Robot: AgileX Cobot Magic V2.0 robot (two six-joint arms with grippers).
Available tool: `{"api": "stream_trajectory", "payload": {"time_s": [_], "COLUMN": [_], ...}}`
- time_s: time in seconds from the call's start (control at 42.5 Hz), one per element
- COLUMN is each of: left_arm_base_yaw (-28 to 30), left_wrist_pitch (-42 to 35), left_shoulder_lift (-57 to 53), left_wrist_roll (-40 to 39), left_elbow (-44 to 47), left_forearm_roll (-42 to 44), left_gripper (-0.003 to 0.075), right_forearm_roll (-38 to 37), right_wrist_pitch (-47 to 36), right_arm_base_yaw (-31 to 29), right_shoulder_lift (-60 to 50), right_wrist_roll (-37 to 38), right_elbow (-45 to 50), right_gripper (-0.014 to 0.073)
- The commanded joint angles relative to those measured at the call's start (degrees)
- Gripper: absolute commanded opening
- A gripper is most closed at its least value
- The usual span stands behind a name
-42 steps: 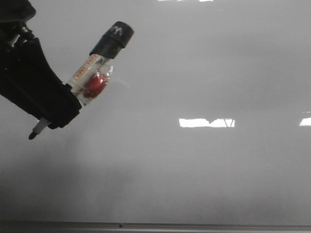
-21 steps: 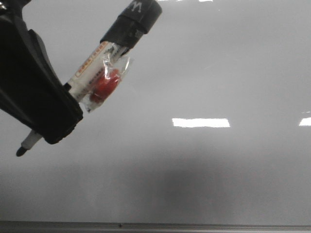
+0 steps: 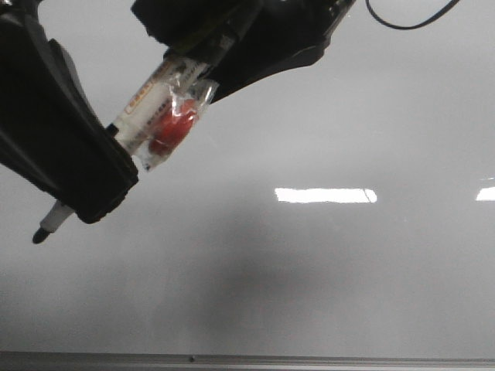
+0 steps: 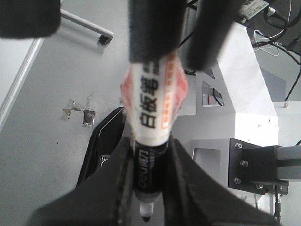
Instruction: Write number 9 on whiteboard
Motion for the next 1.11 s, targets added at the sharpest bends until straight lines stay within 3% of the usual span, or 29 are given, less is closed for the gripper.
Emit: {"api": "stream_trajectory", "payload": {"time_s": [0.0,0.141,0.377,0.565,0.659,0.918,0.989,1.083], "left_arm_base_yaw": [-0.44,-0.44,-0.44,-0.44,-0.44,1.03,2.59,5.44], "left_wrist_pitch": [0.8,-0.59,-4.47,-4.78,-4.79,-6.32,-6.32,-4.98], "left_shoulder_lift": [-1.7,-1.7,-1.7,-1.7,-1.7,-1.7,-1.7,-1.7], "left_wrist_roll": [0.86,0.96,0.96,0.96,0.96,-2.27,-2.27,-2.27], "left_elbow": [-1.9,-1.9,-1.9,-1.9,-1.9,-1.9,-1.9,-1.9], "left_forearm_roll": [-4.83,-5.06,-4.7,-4.61,-4.61,-4.48,-4.35,-4.26], "left_gripper": [-0.0018,-0.0018,-0.0017,0.0012,0.0111,0.0534,0.0571,0.0542], "right_forearm_roll": [3.71,3.58,2.79,2.44,2.44,0.09,-1.68,-2.02], "right_wrist_pitch": [5.9,7.1,7.1,7.1,7.1,7.1,7.1,6.77], "right_arm_base_yaw": [-0.04,0.11,0.18,0.55,0.55,-1.79,-3.83,-7.29], "right_shoulder_lift": [-1.16,-0.77,-0.73,-0.73,-0.73,-1.57,-2.88,-5.64], "right_wrist_roll": [-0.13,0.62,1.91,1.91,1.91,1.85,1.93,1.69], "right_elbow": [-1.78,-1.78,-1.78,-1.78,-1.78,-1.72,-0.96,1.97], "right_gripper": [0.0356,0.0234,0.0125,-0.0075,-0.0065,-0.0069,-0.0069,-0.0069]}}
